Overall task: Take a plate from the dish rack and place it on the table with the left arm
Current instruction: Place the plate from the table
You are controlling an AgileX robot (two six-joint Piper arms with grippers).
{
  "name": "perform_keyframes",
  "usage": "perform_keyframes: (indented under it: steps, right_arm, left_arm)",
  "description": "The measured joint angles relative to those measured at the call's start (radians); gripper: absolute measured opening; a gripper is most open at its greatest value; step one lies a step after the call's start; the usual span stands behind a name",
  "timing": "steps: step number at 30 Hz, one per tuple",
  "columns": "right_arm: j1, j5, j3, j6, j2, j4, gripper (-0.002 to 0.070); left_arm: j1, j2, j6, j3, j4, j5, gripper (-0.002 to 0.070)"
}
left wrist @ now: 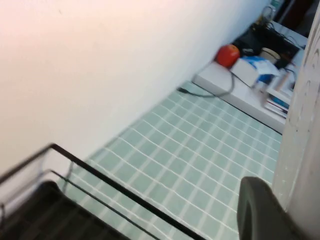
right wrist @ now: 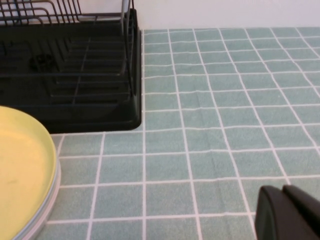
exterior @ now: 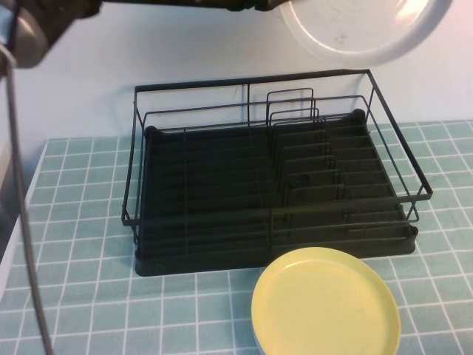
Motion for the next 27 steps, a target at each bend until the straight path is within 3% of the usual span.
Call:
perform_keyframes:
  steps: [6, 9, 13, 21, 27]
  right_arm:
    - [0.0, 0.0, 0.0, 0.0, 0.0, 0.0, -0.0001]
    - [0.0, 0.0, 0.0, 0.0, 0.0, 0.0, -0.0001]
    - [0.0, 0.0, 0.0, 0.0, 0.0, 0.0, -0.0001]
    - [0.0, 0.0, 0.0, 0.0, 0.0, 0.0, -0.0001]
    - [0.0, 0.0, 0.0, 0.0, 0.0, 0.0, -0.0001]
  left_arm:
    - [0.061, -0.055, -0.264, 0.0, 0.055, 0.321, 0.0098]
    - [0.065, -0.06, -0.339, 0.009, 0.076, 0.371, 0.0098]
    - [0.0, -0.078, -0.38, 0.072, 0.124, 0.377, 0.0098]
    - [-0.203, -0.091, -0.391, 0.329, 0.215, 0.371, 0.0098]
    - [-0.233, -0.094, -0.336, 0.549, 0.119, 0.266, 0.0098]
